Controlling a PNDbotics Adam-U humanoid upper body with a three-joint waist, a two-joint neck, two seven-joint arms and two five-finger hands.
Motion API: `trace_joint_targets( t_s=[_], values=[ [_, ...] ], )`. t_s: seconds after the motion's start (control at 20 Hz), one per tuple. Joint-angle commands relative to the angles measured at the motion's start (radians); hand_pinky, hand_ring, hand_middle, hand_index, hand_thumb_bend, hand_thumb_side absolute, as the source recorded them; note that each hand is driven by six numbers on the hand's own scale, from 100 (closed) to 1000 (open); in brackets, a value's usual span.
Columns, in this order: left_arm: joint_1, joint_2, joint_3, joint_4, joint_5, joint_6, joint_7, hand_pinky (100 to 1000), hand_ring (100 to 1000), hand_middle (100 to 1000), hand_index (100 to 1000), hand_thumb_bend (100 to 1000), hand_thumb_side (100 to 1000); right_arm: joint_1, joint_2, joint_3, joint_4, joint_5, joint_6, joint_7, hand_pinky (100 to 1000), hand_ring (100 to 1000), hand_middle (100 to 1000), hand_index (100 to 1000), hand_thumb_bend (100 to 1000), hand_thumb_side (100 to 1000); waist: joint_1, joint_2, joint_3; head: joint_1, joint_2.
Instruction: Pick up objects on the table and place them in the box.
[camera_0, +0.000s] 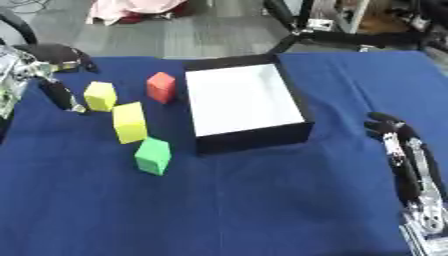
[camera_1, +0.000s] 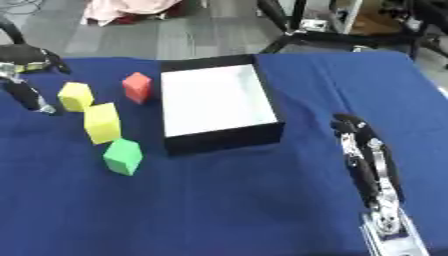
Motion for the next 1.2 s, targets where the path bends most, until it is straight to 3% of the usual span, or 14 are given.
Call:
trace_joint_targets(
  t_s=[0.05, 0.6, 1.2],
  values=[
    [-0.035, -0.009, 0.035, 0.035, -0.054, 0.027, 0.048, 880, 769, 791, 885, 534, 330, -0.005, -0.016, 0.002, -0.009, -0.006, -0.001, 0.002, 817, 796, 782, 790, 100, 831, 0.008, -0.036, -0.003, 0.002, -0.002],
    [-0.066, -0.071, 0.112, 0.159, -0.196, 0.135, 0.179, 878, 766, 790, 884, 466, 286, -0.007, -0.012, 0.007, -0.008, -0.013, -0.002, 0.009, 817, 797, 782, 790, 100, 836, 0.000, -0.034, -0.024, 0.015, -0.002],
    [-0.070, -0.072, 0.143, 0.205, -0.220, 0.176, 0.133, 879, 771, 798, 888, 413, 269, -0.009, -0.012, 0.010, -0.007, -0.017, -0.001, 0.012, 817, 797, 782, 790, 100, 838, -0.001, -0.031, -0.041, 0.020, -0.002]
  ],
)
